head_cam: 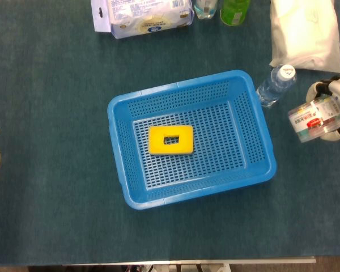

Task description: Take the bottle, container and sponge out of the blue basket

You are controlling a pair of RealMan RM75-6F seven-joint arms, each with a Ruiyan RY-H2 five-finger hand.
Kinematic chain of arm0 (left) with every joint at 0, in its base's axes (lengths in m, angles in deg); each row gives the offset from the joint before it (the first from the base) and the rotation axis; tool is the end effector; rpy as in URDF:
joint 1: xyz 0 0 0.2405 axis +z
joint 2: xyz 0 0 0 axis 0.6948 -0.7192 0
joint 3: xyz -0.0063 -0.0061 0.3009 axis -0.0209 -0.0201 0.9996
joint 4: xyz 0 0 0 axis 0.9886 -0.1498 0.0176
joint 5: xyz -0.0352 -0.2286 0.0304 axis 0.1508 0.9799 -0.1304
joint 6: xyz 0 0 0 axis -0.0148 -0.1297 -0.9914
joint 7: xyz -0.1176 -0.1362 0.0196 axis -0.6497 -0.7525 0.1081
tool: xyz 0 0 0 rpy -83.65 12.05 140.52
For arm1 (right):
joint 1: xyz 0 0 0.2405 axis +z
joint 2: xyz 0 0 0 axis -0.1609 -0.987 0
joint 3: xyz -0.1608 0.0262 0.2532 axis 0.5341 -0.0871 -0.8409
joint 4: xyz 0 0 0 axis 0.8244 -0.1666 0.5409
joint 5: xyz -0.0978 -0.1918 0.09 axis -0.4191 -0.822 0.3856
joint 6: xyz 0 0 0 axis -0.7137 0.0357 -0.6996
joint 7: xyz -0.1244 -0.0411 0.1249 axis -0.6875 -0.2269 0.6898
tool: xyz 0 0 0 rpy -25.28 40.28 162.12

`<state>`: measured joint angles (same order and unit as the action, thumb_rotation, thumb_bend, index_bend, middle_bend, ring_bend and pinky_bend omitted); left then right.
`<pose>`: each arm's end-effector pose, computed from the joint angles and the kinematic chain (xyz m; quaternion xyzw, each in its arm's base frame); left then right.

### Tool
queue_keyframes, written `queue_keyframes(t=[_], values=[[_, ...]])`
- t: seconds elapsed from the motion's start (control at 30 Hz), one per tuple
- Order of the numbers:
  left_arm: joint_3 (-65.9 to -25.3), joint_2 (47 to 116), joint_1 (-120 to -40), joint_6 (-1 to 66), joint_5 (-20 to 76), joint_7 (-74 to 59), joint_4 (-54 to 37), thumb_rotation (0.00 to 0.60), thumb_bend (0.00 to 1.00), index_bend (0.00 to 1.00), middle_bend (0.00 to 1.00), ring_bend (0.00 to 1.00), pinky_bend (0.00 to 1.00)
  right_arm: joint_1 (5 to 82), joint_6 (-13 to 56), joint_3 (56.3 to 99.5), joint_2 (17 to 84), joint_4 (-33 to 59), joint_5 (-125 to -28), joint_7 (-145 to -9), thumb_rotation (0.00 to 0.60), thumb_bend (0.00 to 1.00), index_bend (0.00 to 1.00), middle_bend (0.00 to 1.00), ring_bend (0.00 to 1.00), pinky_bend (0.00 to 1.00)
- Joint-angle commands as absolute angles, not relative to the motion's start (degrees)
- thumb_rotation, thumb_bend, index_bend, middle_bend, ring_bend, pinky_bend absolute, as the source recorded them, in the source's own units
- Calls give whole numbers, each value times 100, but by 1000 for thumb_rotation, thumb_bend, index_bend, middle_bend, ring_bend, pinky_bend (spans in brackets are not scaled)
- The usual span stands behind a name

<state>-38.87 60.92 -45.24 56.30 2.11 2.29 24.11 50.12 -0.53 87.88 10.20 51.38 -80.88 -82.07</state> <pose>-0.3199 0.1936 0.1514 -0.5822 -0.4002 -0.3881 0.5918 -0.2266 -0.3455 0.1437 0.7733 -0.4355 0.2259 0.4016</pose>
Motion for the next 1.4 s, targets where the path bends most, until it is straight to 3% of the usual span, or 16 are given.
queue_keyframes(t=[0.03, 0.27, 0.47, 0.67, 1.07, 1.4], values=[[-3868, 6072, -4520, 5638, 177, 208, 2412, 600, 392, 373, 291, 169, 166, 4958, -85, 8900, 1464, 4806, -8029, -8554, 600, 284, 612, 500, 498, 648], [-3846, 6043, -4471, 5700, 186, 216, 2423, 600, 392, 373, 291, 169, 166, 4940, -78, 8925, 2153, 4211, -7879, -8831, 600, 276, 584, 461, 445, 609], [-3854, 6030, -4449, 5735, 216, 252, 2446, 600, 392, 373, 291, 169, 166, 4956, -192, 8928, 2311, 4005, -7946, -8822, 600, 222, 350, 335, 309, 500], [-3857, 6047, -4451, 5729, 230, 284, 2450, 600, 393, 373, 291, 169, 166, 4967, -243, 8907, 2256, 4025, -8057, -8785, 600, 200, 194, 233, 193, 413], [-3903, 6019, -4527, 5655, 243, 357, 2483, 600, 393, 373, 291, 169, 166, 4925, -368, 8768, 1762, 4527, -8445, -8133, 600, 195, 159, 219, 179, 383], [-3911, 5754, -4758, 5347, 104, 215, 2733, 600, 393, 373, 291, 169, 166, 4650, 176, 8385, 973, 5062, -9432, -6574, 600, 190, 159, 253, 180, 384]])
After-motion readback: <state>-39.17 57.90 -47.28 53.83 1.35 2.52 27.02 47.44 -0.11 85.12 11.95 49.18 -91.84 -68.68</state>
